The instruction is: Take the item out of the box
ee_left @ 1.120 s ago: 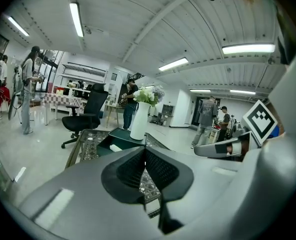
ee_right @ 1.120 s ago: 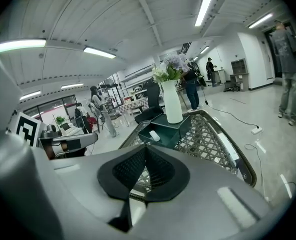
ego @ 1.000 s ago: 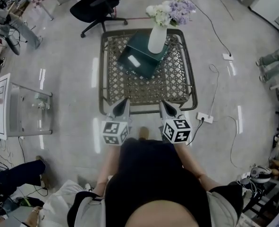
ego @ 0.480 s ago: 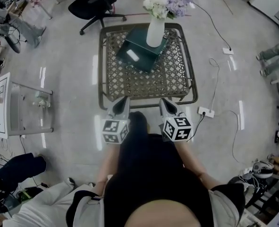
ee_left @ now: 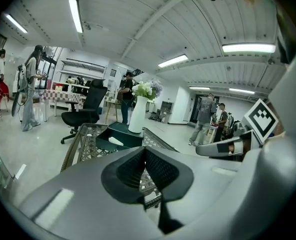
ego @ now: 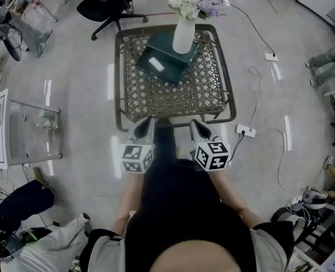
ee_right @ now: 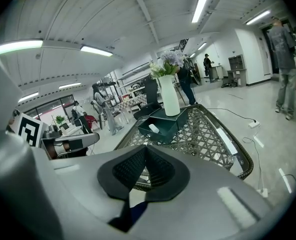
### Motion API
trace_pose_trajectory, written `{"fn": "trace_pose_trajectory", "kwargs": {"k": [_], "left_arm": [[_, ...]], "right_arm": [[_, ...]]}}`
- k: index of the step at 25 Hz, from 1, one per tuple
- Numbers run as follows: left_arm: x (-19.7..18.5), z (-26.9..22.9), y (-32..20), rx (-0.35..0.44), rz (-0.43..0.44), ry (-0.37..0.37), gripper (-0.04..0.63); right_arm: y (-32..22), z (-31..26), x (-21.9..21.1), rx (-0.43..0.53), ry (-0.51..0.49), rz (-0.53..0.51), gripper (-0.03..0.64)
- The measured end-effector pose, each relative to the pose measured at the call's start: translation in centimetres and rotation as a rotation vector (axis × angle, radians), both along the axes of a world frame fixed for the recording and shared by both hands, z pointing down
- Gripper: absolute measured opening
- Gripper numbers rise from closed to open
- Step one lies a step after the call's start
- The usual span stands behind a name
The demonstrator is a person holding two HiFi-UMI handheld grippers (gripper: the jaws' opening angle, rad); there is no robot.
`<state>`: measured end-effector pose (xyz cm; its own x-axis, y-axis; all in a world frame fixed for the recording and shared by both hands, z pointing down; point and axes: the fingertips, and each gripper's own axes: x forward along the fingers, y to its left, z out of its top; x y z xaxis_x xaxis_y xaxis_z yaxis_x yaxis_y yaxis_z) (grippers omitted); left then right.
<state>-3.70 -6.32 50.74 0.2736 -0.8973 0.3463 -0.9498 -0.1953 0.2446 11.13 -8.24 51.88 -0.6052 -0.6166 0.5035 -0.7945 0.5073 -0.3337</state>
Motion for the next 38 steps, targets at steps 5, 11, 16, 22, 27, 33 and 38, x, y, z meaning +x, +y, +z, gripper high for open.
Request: {"fn": "trace_pose_trajectory", "kwargs": {"k": [5, 11, 16, 22, 27, 33, 38], "left_arm": [[-0.1, 0.2, -1.5, -0.004, 0.007, 0.009, 0.008], [-0.6, 0.6, -2.9, -0.014, 0.007, 0.026, 0.008], [-1.9, 1.2, -4.2, -0.030, -0.002, 0.031, 0.008], [-2.9, 1.2, -6.5, -0.035, -0.012, 0.037, 0.008], [-3.6, 1.2, -8.4, -0.037, -0.013, 0.041, 0.008], [-4.2, 1.7, -10.3, -0.053, -0.017, 0.047, 0.008], [-4.7, 2.4, -11.6, -0.068, -0.020, 0.054, 0.008]], "right_arm": [[-1.2, 0.2, -0.4, -0.011, 0.011, -0.005, 0.000], [-2.6, 0.5, -1.3, -0.025, 0.021, -0.010, 0.000], [-3.9, 0.6, -2.7, -0.036, 0.027, -0.030, 0.000], [-5.9, 1.0, -3.6, -0.050, 0.041, -0.039, 0.000], [-7.8, 1.2, -4.7, -0.061, 0.043, -0.047, 0.000], [-10.2, 1.6, -5.6, -0.076, 0.048, -0.049, 0.000], [-12.0, 2.0, -6.4, -0.081, 0.056, -0.055, 0.000]]}}
